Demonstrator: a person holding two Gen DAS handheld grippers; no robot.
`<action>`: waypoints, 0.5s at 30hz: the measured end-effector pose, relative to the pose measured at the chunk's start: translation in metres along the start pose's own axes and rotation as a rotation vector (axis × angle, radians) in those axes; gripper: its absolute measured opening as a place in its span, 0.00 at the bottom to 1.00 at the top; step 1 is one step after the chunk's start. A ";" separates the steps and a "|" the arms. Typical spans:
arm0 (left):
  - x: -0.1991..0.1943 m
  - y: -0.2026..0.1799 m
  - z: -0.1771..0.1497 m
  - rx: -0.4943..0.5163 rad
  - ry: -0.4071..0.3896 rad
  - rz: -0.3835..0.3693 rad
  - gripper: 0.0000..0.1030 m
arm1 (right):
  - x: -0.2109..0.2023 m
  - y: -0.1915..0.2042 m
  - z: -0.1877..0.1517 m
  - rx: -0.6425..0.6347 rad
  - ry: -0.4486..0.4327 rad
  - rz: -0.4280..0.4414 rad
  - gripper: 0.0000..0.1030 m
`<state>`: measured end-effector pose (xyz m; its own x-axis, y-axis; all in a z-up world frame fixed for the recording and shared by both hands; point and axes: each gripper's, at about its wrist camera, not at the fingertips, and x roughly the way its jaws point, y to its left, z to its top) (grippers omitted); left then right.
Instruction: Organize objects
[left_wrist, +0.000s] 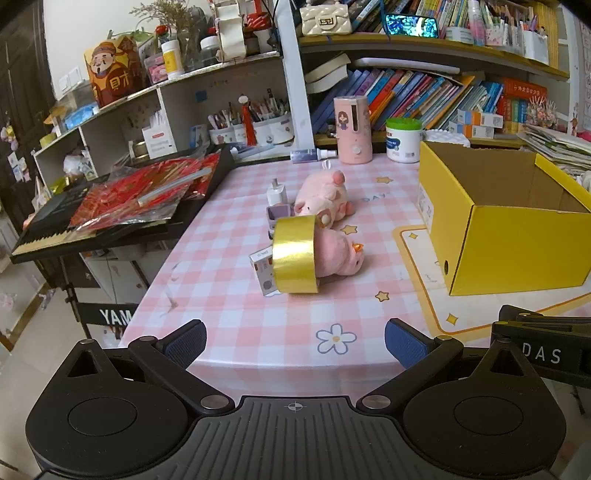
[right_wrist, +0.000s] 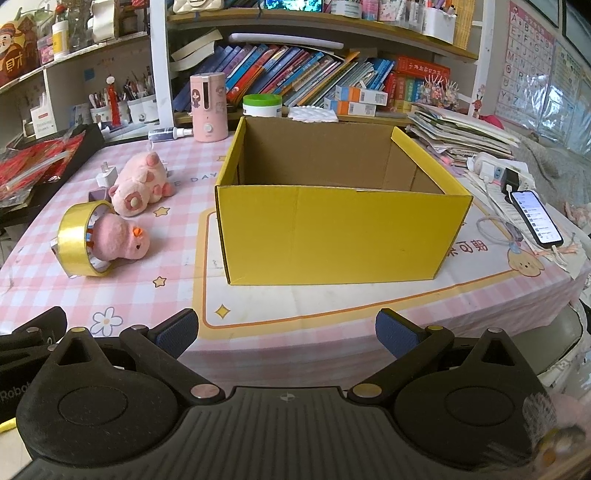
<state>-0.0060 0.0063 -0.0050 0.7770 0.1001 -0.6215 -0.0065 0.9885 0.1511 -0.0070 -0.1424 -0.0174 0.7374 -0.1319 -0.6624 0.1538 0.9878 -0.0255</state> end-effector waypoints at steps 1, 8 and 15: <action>0.000 0.000 0.001 -0.001 0.002 0.000 1.00 | 0.000 0.000 0.000 -0.001 0.000 0.000 1.00; -0.001 0.002 0.002 -0.002 0.005 0.000 1.00 | 0.000 0.000 0.001 -0.003 0.007 0.003 1.00; -0.001 0.001 0.002 -0.001 0.007 0.000 1.00 | 0.000 0.000 0.000 -0.003 0.010 0.003 1.00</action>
<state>-0.0059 0.0074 -0.0028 0.7728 0.1007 -0.6266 -0.0072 0.9887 0.1499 -0.0067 -0.1426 -0.0172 0.7312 -0.1279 -0.6700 0.1495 0.9884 -0.0255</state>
